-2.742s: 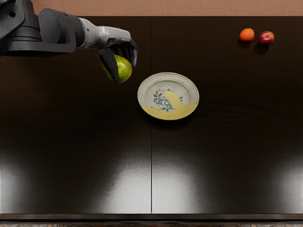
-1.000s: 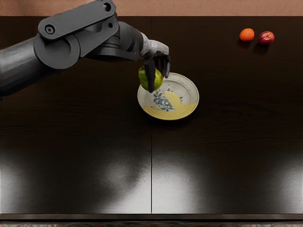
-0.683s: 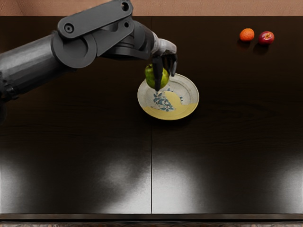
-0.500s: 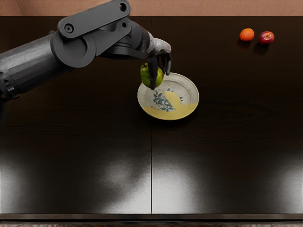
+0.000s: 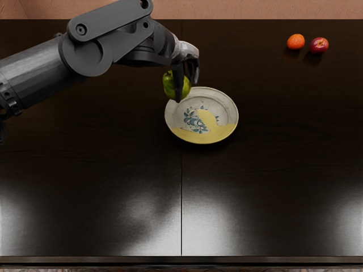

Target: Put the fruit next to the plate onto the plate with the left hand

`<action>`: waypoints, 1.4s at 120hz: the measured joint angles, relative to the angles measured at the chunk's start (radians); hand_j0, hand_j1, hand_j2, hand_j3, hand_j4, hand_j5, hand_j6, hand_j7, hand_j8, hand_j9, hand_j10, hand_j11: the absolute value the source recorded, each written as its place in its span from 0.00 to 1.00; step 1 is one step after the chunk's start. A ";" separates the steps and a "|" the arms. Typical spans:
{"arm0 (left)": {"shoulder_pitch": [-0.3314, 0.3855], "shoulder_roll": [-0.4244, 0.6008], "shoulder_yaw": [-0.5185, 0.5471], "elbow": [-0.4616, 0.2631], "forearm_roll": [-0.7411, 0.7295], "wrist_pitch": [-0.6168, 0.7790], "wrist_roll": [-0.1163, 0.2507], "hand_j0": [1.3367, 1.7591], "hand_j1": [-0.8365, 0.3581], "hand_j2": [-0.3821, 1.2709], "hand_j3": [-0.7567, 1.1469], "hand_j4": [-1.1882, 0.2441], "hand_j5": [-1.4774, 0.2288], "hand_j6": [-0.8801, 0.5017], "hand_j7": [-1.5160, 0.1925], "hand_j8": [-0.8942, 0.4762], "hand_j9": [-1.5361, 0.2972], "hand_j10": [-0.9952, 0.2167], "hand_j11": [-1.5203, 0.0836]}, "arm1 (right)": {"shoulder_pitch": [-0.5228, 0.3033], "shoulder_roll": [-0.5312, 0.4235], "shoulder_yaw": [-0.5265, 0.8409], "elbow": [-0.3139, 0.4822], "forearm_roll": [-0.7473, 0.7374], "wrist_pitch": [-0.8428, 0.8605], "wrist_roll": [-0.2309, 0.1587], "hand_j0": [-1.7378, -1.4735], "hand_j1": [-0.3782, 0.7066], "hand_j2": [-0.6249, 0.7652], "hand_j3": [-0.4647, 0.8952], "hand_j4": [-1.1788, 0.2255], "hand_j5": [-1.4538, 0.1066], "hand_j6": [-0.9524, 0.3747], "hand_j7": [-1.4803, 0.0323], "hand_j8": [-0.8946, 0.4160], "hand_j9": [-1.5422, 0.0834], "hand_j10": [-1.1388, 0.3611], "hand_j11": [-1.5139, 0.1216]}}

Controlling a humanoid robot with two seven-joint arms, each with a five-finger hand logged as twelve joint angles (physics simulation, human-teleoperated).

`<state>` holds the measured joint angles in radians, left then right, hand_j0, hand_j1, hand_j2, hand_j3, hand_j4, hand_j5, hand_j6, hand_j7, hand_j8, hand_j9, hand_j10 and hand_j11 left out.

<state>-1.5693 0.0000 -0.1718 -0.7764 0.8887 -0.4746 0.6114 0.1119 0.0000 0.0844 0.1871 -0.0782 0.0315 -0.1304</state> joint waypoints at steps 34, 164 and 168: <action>0.002 0.000 -0.002 -0.015 -0.054 -0.008 0.000 0.74 0.43 0.59 0.40 0.28 0.16 0.34 0.21 0.48 0.23 0.54 0.25 | 0.000 0.000 0.000 0.001 0.000 0.001 0.000 0.30 0.06 0.45 0.34 0.82 0.91 0.70 0.96 0.66 0.93 0.74 0.90; 0.028 0.000 -0.004 -0.018 -0.118 0.076 0.000 0.75 0.56 0.53 0.40 0.44 0.38 0.37 0.41 0.49 0.41 0.59 0.46 | 0.000 0.000 0.000 0.003 -0.002 0.001 0.000 0.30 0.06 0.45 0.34 0.82 0.91 0.70 0.96 0.66 0.93 0.74 0.90; 0.028 0.000 -0.001 -0.018 -0.130 0.116 0.000 0.75 0.62 0.48 0.40 0.50 0.45 0.41 0.48 0.52 0.48 0.63 0.54 | 0.000 0.000 0.000 0.003 -0.002 0.001 0.000 0.30 0.06 0.45 0.34 0.82 0.91 0.70 0.96 0.66 0.93 0.74 0.90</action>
<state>-1.5409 0.0000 -0.1729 -0.7946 0.7588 -0.3581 0.6111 0.1120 0.0000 0.0844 0.1902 -0.0798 0.0322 -0.1304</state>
